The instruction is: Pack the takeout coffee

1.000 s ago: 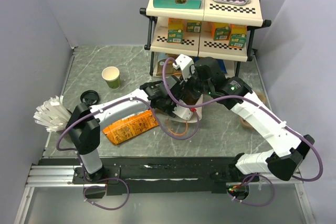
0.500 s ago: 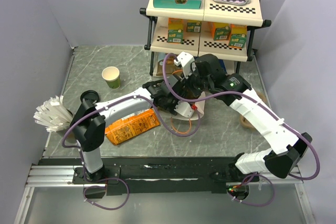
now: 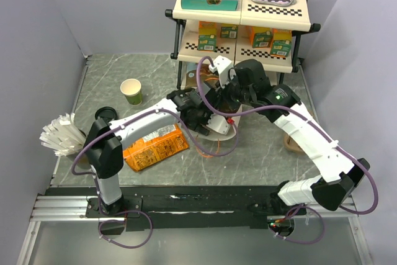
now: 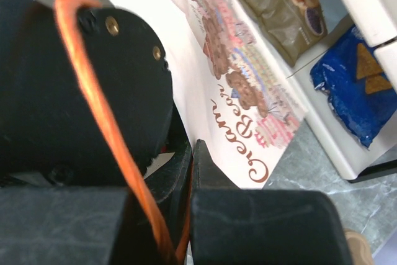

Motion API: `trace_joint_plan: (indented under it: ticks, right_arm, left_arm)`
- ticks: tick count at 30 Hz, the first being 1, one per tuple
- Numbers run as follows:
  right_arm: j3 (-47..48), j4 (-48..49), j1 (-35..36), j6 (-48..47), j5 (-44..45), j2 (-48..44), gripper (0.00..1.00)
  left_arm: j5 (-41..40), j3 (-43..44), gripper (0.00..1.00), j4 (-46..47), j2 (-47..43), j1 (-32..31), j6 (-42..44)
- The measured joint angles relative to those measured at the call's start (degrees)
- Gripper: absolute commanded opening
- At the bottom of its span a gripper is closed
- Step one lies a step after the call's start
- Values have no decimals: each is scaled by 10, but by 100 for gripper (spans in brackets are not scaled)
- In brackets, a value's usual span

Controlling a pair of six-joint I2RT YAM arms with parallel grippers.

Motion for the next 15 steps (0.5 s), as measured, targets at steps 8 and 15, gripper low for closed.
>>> trace_joint_plan:
  ticks: [8,15]
  right_arm:
    - [7,1,-5,5,-9,0,0]
    - [18,-8,-24,18,-27,3,0]
  left_arm:
    - [40,39,99,-68,0,6,-27]
    - [112,95,99,-135,3,19,-43]
